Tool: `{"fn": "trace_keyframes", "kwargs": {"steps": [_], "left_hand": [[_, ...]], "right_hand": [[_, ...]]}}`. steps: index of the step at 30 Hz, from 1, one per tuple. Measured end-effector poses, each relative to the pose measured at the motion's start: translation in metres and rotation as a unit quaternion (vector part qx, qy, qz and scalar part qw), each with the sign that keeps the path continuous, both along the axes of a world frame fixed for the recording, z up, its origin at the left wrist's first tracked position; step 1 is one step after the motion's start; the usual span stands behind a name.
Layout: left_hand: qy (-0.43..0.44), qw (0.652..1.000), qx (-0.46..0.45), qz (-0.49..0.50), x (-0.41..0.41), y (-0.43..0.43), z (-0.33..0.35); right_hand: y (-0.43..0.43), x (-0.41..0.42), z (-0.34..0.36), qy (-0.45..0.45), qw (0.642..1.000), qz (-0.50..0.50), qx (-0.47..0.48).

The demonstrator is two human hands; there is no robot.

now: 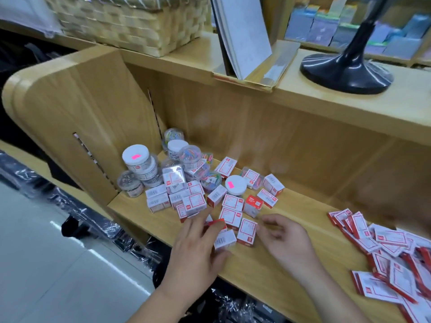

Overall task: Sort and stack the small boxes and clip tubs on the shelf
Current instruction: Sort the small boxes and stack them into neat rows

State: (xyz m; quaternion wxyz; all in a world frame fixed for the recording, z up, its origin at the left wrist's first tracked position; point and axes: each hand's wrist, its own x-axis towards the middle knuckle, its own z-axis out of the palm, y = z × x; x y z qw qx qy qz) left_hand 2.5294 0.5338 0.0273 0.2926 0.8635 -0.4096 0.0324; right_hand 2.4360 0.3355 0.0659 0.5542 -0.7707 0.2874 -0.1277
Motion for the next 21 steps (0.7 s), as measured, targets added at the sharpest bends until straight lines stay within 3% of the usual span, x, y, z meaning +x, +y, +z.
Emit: {"fn": "trace_keyframes", "kwargs": {"steps": [4,7,13,21], "left_hand": [[-0.003,0.999,-0.045,-0.001,0.035,-0.015,0.025],[-0.029,1.000,-0.003,0.008,0.082,-0.050,0.046],[0.015,0.975,0.222,-0.002,0.140,-0.129,0.061],[-0.027,0.951,0.289,-0.101,0.122,-0.163,0.040]], "right_hand": [[-0.042,0.022,-0.006,0.057,0.981,-0.056,-0.175],[-0.063,0.038,-0.018,0.135,0.953,-0.009,-0.271],[-0.067,0.035,-0.033,0.175,0.928,0.004,-0.328],[-0.082,0.025,-0.025,0.191,0.927,-0.038,-0.320]]}}
